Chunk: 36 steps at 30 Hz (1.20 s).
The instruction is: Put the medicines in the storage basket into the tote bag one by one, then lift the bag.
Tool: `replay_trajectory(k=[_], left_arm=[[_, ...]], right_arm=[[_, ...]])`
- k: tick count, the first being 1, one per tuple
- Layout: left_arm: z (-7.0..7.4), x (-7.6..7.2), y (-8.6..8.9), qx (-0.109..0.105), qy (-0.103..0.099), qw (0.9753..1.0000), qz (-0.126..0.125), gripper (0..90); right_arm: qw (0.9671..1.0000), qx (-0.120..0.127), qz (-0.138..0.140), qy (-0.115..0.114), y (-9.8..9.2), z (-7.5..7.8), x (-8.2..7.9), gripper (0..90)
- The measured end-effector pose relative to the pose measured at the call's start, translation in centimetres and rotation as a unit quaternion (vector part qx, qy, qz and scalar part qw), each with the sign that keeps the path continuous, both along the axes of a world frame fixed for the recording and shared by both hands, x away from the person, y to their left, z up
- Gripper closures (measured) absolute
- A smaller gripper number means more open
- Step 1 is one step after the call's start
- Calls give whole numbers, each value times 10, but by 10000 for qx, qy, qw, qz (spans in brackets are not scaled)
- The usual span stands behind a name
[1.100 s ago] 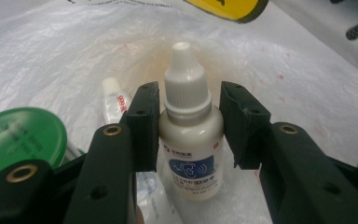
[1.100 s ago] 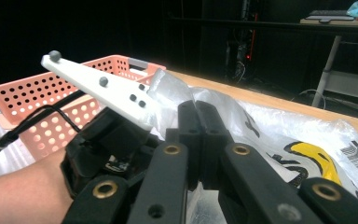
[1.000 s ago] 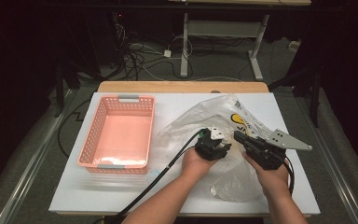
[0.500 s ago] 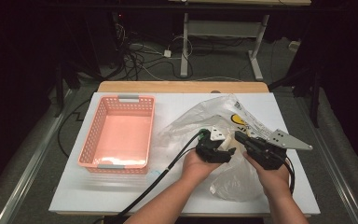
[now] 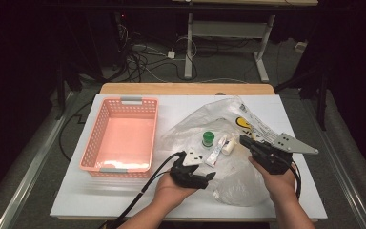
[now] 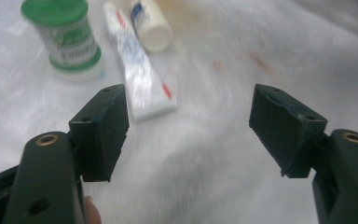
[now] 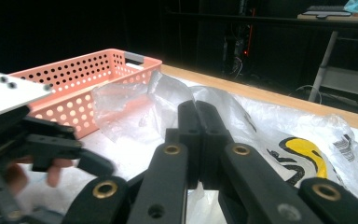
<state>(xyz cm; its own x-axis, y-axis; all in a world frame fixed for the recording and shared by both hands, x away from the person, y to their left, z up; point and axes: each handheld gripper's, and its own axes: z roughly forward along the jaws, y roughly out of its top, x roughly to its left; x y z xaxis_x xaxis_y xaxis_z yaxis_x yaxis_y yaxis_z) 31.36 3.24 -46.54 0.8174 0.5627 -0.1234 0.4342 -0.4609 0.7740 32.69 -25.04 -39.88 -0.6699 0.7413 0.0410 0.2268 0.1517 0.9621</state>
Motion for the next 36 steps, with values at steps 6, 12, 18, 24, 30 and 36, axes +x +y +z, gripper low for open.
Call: replay_trajectory(k=[6, 12, 18, 24, 30, 36], left_arm=[[-7, -18, 23, 260, 19, 9996, 49, 226], [-21, -15, 23, 574, 188, 9979, 214, 136], [-25, 2, 7, 842, 361, 9947, 463, 116], [-25, 3, 7, 634, 294, 9958, 590, 459], [-25, 2, 5, 630, 234, 9972, 325, 765], [-26, 6, 10, 392, 494, 9976, 292, 879]], right_arm=[[10000, -38, -5, 11, 1, -1, -1, 900], [10000, -59, -40, 54, -1, -3, 0, 900], [9999, -56, -42, 72, -2, -4, 0, 900], [9999, -61, -28, 110, -2, -6, -1, 900], [9999, -7, -62, 108, -1, -3, -3, 900], [9998, -46, -124, 138, -1, -6, -1, 900]])
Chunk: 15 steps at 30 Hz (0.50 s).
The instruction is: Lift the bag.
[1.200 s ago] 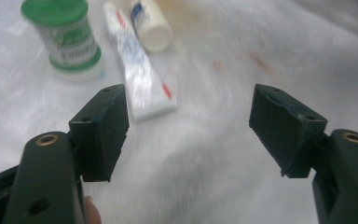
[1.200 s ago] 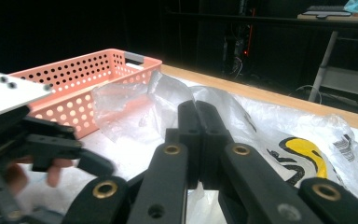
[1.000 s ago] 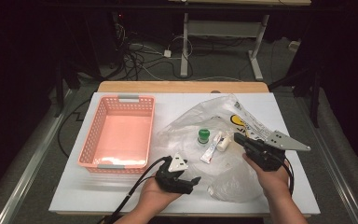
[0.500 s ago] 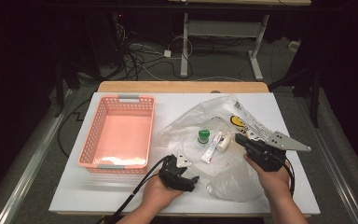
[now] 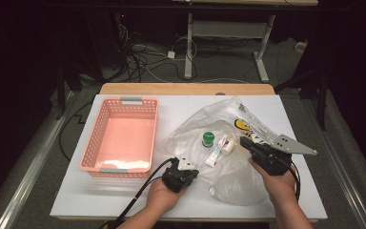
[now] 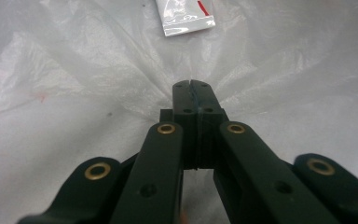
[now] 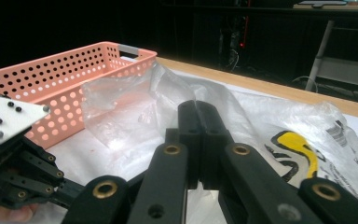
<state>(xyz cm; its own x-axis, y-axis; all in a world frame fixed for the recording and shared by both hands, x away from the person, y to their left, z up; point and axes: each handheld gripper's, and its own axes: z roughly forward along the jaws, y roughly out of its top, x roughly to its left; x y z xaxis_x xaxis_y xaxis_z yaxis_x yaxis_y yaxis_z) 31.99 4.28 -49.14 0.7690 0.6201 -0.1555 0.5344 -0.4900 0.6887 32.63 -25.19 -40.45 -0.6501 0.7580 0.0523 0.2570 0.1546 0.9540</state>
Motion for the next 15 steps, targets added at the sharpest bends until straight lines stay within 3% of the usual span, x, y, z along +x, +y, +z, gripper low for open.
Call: replay_trajectory(k=[7, 10, 15], left_arm=[[1, -2, 4, -94, -48, 9999, 21, 882], [1, -2, 10, -383, -76, 9992, 56, 882], [3, -9, 15, -615, -392, 9973, 115, 882]], right_arm=[[10000, -52, -1, 47, 0, -6, -1, 900], [10000, -79, 27, -8, 1, -4, -4, 900], [10000, -34, 31, -45, 0, -3, -2, 900]])
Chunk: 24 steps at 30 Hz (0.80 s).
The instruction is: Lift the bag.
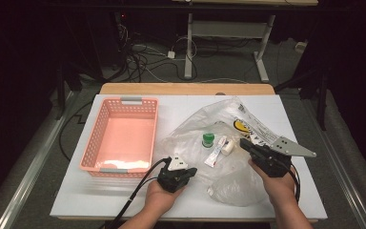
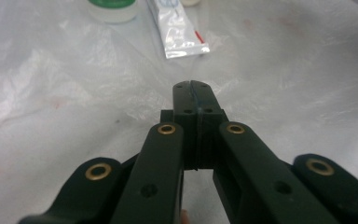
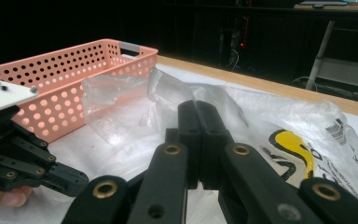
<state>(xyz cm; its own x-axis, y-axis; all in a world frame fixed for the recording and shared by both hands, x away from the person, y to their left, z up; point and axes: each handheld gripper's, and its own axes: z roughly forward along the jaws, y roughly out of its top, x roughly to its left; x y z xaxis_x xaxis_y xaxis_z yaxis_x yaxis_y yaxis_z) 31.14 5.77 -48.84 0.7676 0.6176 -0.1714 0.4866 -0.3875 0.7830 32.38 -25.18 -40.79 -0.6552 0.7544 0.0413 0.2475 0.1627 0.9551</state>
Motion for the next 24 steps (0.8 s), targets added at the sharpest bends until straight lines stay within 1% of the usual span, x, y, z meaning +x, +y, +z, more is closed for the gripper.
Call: replay_trajectory(k=[2, 4, 7, 10, 12, 13, 14, 16, 17, 18, 21, 24], left_arm=[[1, -2, 1, -58, -105, 9999, 76, 881], [1, -3, 2, -81, -145, 9998, 123, 881], [3, -5, 3, -168, -320, 9992, 156, 881], [10, -5, 3, -229, -544, 9981, 202, 882], [17, -4, 2, -271, -722, 9968, 216, 882], [20, -4, 3, -327, -781, 9961, 236, 882], [24, -3, 3, -396, -850, 9952, 267, 881], [31, 0, 3, -425, -984, 9938, 293, 881], [35, 2, 3, -486, -1056, 9927, 321, 882], [38, 3, 4, -568, -1120, 9915, 341, 881], [46, 7, 3, -787, -1327, 9872, 404, 882], [53, 11, 3, -985, -1520, 9821, 520, 882]], right_arm=[[10000, -1, 2, -22, 0, 0, 0, 900], [10000, 31, 4, -39, -1, 2, 0, 900], [9999, 63, -25, -92, -1, 4, -1, 900], [9998, 95, -42, -149, -1, 5, -1, 900], [9997, 116, -61, -196, 0, 7, 1, 900], [9997, 126, -62, -208, 0, 8, 2, 900], [9996, 171, -76, -229, 1, 8, 3, 900], [9995, 141, -69, -267, 3, 10, 7, 900], [9994, 162, -101, -287, 4, 11, 9, 900], [9992, 238, -120, -286, 4, 11, 12, 900], [9988, 305, -231, -316, 7, 11, 17, 900], [9982, 386, -302, -359, 9, 12, 19, 900]])
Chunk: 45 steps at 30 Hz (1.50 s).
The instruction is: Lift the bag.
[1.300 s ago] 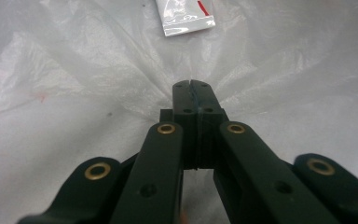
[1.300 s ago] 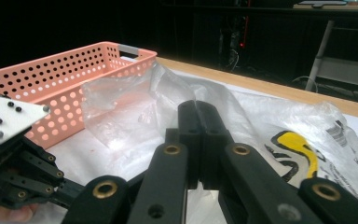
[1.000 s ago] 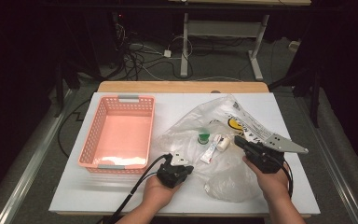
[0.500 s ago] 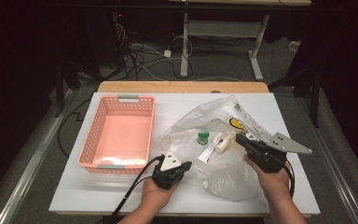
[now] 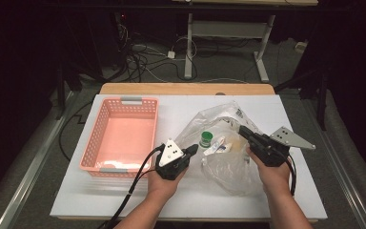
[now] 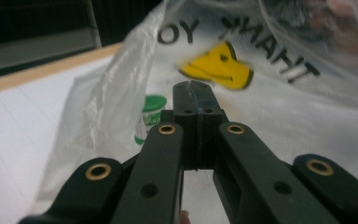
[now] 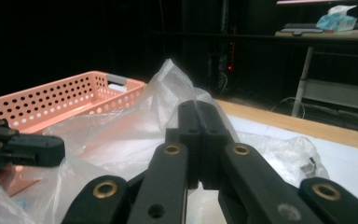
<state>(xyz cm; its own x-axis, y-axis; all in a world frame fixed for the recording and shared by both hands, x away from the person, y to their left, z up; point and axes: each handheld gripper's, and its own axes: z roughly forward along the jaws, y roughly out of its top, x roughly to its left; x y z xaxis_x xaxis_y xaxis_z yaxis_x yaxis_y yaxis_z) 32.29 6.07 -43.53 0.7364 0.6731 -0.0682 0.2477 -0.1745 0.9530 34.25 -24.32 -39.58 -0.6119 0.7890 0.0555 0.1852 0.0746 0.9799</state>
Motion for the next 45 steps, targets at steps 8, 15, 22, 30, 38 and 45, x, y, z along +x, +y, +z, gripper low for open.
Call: replay_trajectory(k=[8, 15, 22, 30, 38, 45], left_arm=[[43, 13, -5, -336, -520, 9981, 35, 882], [91, 27, -11, -394, -1045, 9937, 105, 882], [133, 42, -19, -542, -1465, 9877, 73, 882], [172, 55, -38, -633, -1810, 9814, -21, 881], [173, 75, -46, -453, -1631, 9856, 51, 880], [140, 77, -38, -242, -1135, 9932, 53, 801]], right_arm=[[9998, 50, -55, -200, 4, 15, 7, 900], [9985, 232, -179, -472, 9, 42, 20, 900], [9957, 439, -357, -739, 6, 63, 28, 900], [9910, 552, -627, -1050, -11, 92, 33, 900], [9876, 597, -805, -1207, -25, 111, 34, 900], [9922, 141, -839, -910, -20, 80, 40, 900]])
